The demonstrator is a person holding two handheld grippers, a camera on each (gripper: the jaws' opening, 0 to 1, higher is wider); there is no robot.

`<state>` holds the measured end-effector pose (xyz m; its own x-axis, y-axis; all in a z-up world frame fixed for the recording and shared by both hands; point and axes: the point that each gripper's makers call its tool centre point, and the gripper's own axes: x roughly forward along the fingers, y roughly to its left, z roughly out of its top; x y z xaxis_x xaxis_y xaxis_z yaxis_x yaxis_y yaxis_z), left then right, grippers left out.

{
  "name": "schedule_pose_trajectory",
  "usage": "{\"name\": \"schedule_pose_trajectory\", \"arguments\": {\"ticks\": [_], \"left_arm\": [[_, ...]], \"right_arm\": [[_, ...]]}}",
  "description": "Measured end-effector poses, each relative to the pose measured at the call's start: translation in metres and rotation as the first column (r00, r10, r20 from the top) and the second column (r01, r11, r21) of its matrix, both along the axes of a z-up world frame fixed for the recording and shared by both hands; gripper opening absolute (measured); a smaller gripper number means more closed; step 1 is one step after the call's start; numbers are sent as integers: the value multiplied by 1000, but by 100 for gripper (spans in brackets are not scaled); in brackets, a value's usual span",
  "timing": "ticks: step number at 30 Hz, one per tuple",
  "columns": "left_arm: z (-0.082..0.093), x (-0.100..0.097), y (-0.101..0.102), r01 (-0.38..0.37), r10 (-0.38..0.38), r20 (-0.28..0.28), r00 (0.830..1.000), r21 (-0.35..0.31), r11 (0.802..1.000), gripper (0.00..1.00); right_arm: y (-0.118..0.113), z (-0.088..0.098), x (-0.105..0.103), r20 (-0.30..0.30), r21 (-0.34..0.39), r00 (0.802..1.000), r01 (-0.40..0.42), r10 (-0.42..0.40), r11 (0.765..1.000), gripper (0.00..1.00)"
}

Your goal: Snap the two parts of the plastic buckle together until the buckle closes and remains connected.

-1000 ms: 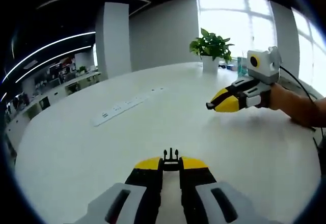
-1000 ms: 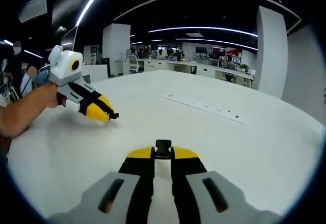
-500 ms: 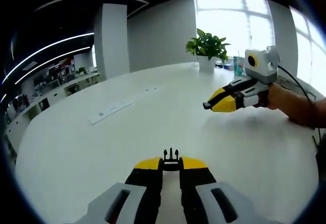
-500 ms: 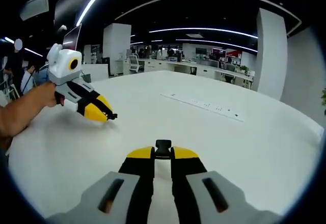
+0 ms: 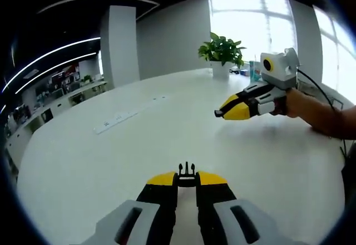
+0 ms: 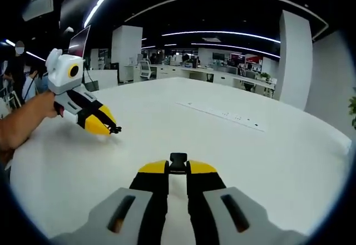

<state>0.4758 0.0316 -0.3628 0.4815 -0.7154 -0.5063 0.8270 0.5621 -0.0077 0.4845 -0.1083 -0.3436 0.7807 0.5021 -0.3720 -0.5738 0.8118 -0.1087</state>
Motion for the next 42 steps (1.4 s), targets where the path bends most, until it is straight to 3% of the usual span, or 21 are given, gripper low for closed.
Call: {"name": "schedule_pose_trajectory", "arguments": {"ticks": [6, 9, 24, 30, 32, 42], "left_arm": [[9, -3, -2, 0, 0, 4, 1000, -33, 999, 11], [8, -6, -5, 19, -18, 4, 1000, -21, 1000, 11], [5, -16, 0, 23, -23, -15, 1000, -32, 999, 11], [6, -19, 1, 29, -30, -14, 999, -33, 999, 11], [8, -19, 1, 32, -33, -12, 999, -36, 999, 11], [6, -32, 4, 83, -84, -21, 996, -34, 996, 11]], "right_arm": [[-2, 0, -4, 0, 2, 1000, 1, -1, 1000, 10], [-2, 0, -12, 0, 2, 1000, 0, 0, 1000, 10], [-3, 1, -9, -12, 8, 1000, 4, -4, 1000, 10], [-3, -2, -17, 1, -23, 1000, 7, -7, 1000, 10], [-8, 1, -9, 2, -16, 1000, 9, -9, 1000, 10], [-5, -1, -21, 5, -7, 1000, -6, 6, 1000, 10]]}}
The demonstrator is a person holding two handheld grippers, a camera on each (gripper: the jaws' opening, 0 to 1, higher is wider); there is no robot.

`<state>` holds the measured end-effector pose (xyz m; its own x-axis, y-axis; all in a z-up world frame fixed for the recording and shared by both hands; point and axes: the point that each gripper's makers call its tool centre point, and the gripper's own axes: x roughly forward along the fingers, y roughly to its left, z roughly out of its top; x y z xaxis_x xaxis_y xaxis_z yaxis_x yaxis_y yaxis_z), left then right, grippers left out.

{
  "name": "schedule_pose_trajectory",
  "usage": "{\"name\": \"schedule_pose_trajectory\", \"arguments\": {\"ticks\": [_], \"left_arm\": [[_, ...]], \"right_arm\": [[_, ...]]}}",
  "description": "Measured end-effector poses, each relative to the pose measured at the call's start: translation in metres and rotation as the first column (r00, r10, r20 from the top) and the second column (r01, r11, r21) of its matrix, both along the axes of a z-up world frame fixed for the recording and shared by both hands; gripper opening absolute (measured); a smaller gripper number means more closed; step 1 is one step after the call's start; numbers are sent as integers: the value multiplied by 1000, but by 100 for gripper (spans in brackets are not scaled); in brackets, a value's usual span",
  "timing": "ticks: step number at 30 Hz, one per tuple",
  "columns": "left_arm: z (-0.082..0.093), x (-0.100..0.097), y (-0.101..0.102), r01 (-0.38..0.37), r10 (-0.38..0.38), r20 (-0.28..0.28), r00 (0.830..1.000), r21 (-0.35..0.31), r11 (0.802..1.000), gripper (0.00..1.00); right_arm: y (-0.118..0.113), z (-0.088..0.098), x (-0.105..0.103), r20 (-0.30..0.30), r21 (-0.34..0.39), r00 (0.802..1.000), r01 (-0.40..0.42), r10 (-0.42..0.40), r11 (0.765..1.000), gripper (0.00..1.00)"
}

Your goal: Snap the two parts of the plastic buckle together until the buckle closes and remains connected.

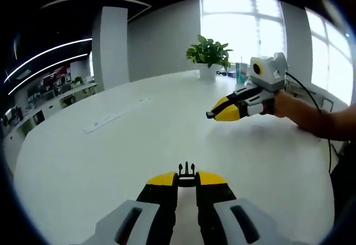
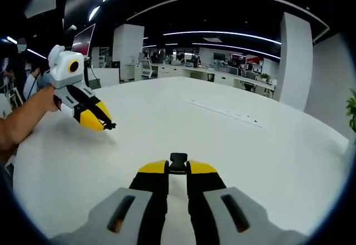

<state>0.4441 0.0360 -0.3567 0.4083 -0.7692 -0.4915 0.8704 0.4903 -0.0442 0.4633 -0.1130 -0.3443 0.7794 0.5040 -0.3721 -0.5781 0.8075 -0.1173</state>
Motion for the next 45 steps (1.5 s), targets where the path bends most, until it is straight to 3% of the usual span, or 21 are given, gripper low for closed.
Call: {"name": "schedule_pose_trajectory", "arguments": {"ticks": [4, 8, 14, 19, 29, 45], "left_arm": [[2, -4, 2, 5, -5, 3, 1000, -10, 1000, 11], [-4, -20, -3, 79, -79, 6, 997, 10, 997, 11], [-2, -26, -4, 102, -102, 1, 995, 10, 995, 11], [2, -29, -3, 107, -107, -5, 994, -12, 994, 11], [-3, -45, -2, 134, -134, -12, 991, 13, 991, 11], [5, -50, 4, 140, -140, 20, 990, -12, 990, 11]], "right_arm": [[1, 1, -2, 3, 1, 1000, 3, -3, 1000, 10], [3, 0, -6, -1, 3, 1000, -5, 5, 1000, 10], [2, 2, -18, 2, 2, 1000, -11, 11, 1000, 10], [0, 1, -21, 1, 7, 1000, -13, 13, 1000, 10], [5, 4, -24, 1, 10, 1000, -27, 27, 1000, 10], [-3, -11, -58, -21, 8, 998, -60, 60, 998, 10]]}}
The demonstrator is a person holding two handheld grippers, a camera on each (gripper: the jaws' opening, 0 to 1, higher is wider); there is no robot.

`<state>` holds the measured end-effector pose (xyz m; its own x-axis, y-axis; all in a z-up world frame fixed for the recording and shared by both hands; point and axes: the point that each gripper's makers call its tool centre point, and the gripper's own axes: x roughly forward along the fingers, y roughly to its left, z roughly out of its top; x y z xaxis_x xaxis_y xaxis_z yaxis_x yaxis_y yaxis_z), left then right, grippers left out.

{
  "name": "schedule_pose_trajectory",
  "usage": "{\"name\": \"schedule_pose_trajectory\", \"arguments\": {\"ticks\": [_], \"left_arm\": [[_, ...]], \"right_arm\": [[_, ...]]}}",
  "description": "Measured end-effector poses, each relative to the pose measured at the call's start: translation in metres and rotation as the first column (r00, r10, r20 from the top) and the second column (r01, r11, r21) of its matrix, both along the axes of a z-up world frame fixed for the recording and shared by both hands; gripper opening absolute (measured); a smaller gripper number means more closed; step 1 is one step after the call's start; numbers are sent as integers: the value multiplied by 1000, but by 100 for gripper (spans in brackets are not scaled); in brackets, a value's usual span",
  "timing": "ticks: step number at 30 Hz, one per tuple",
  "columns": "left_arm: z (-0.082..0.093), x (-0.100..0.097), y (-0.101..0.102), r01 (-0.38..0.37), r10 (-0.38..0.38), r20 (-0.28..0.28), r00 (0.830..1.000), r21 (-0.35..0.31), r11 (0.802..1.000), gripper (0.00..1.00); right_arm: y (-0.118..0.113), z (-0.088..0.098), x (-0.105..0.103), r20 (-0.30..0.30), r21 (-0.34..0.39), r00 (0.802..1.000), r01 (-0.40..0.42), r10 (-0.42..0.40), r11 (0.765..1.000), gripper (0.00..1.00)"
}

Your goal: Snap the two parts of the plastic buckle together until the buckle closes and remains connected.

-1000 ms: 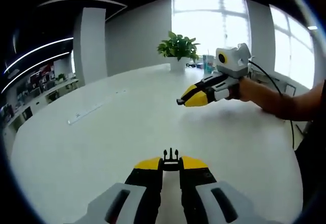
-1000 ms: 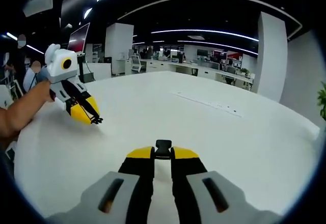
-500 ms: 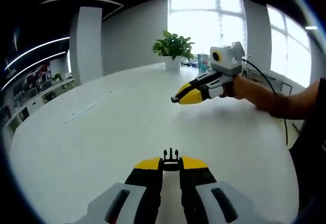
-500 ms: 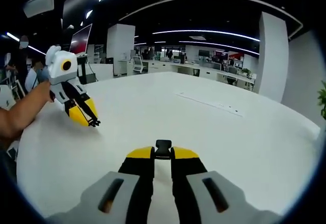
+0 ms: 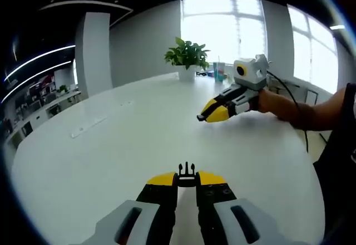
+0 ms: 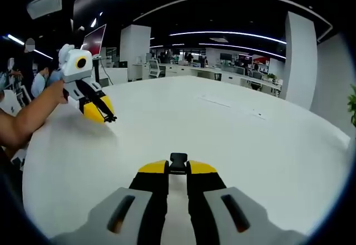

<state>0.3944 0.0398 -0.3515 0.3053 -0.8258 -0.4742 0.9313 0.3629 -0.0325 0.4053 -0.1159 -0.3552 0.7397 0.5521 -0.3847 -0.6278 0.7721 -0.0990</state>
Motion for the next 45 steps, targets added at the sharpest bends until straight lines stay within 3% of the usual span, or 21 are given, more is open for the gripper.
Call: {"name": "schedule_pose_trajectory", "arguments": {"ticks": [13, 24, 26, 35, 37, 41, 45], "left_arm": [[-2, -3, 5, 14, -14, -16, 1000, -6, 1000, 11], [-13, -11, 1, 71, -71, -16, 997, 34, 997, 11], [-13, -11, -1, 79, -79, -14, 997, 29, 996, 11], [-18, -31, -11, 183, -182, -35, 983, 29, 983, 11], [-21, -39, -13, 226, -226, -12, 974, 39, 973, 11], [-24, -41, -13, 241, -240, -15, 971, 54, 969, 11], [-24, -40, -12, 237, -237, -10, 971, 52, 970, 11]], "right_arm": [[2, -1, -2, -8, 10, 1000, -14, 14, 1000, 10], [14, 1, -10, 5, 13, 995, -103, 103, 995, 10], [24, 1, -16, 8, 11, 985, -175, 175, 985, 10], [46, -4, -38, -15, 5, 948, -319, 319, 948, 10], [49, -5, -41, -17, 0, 940, -342, 342, 940, 10], [54, -7, -48, -24, -6, 924, -383, 382, 924, 10], [55, -10, -50, -35, -15, 920, -391, 390, 920, 10]]}}
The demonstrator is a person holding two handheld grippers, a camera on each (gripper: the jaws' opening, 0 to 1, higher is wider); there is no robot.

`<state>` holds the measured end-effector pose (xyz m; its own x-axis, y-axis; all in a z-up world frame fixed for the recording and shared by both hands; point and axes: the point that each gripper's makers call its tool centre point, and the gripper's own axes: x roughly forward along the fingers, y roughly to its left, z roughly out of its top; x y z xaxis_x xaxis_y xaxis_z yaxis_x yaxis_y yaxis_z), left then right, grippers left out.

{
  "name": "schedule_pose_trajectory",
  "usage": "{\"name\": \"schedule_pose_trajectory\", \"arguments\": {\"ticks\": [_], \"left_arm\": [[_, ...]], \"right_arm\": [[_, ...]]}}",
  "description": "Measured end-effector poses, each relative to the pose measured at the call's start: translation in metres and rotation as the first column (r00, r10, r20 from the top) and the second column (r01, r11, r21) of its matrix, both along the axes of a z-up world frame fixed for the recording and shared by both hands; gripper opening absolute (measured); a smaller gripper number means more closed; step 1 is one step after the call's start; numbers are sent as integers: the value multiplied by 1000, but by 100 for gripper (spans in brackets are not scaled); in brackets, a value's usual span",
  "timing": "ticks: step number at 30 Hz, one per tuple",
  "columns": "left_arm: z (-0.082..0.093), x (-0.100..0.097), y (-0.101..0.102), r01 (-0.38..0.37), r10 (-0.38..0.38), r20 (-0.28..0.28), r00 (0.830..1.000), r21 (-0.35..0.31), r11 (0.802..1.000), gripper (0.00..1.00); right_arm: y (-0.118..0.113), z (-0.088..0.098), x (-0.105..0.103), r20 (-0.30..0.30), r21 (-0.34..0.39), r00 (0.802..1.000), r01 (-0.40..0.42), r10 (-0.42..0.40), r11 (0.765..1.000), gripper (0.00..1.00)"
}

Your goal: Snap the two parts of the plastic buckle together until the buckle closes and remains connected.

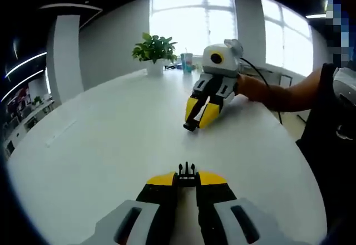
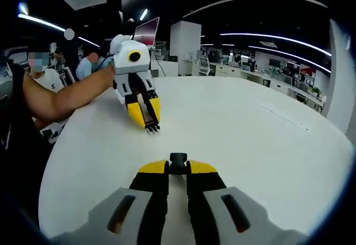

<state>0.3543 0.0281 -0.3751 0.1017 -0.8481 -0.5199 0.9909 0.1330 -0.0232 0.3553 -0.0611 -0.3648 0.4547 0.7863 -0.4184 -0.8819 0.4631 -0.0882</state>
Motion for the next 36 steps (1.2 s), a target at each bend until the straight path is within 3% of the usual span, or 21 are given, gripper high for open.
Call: {"name": "schedule_pose_trajectory", "arguments": {"ticks": [4, 11, 17, 36], "left_arm": [[5, -3, -2, 15, -16, -7, 1000, -26, 1000, 11], [7, -15, -5, 69, -69, -26, 997, -35, 997, 11], [6, -21, -5, 100, -101, -32, 994, -29, 995, 11], [0, -25, -7, 120, -120, -36, 992, -9, 993, 11]], "right_arm": [[1, 0, -3, -12, 2, 1000, -18, 18, 1000, 10], [12, 7, -26, -13, 32, 988, -152, 153, 988, 10], [18, 0, -38, -31, 4, 976, -215, 215, 977, 10], [18, -7, -39, -44, -20, 975, -221, 220, 975, 10]]}}
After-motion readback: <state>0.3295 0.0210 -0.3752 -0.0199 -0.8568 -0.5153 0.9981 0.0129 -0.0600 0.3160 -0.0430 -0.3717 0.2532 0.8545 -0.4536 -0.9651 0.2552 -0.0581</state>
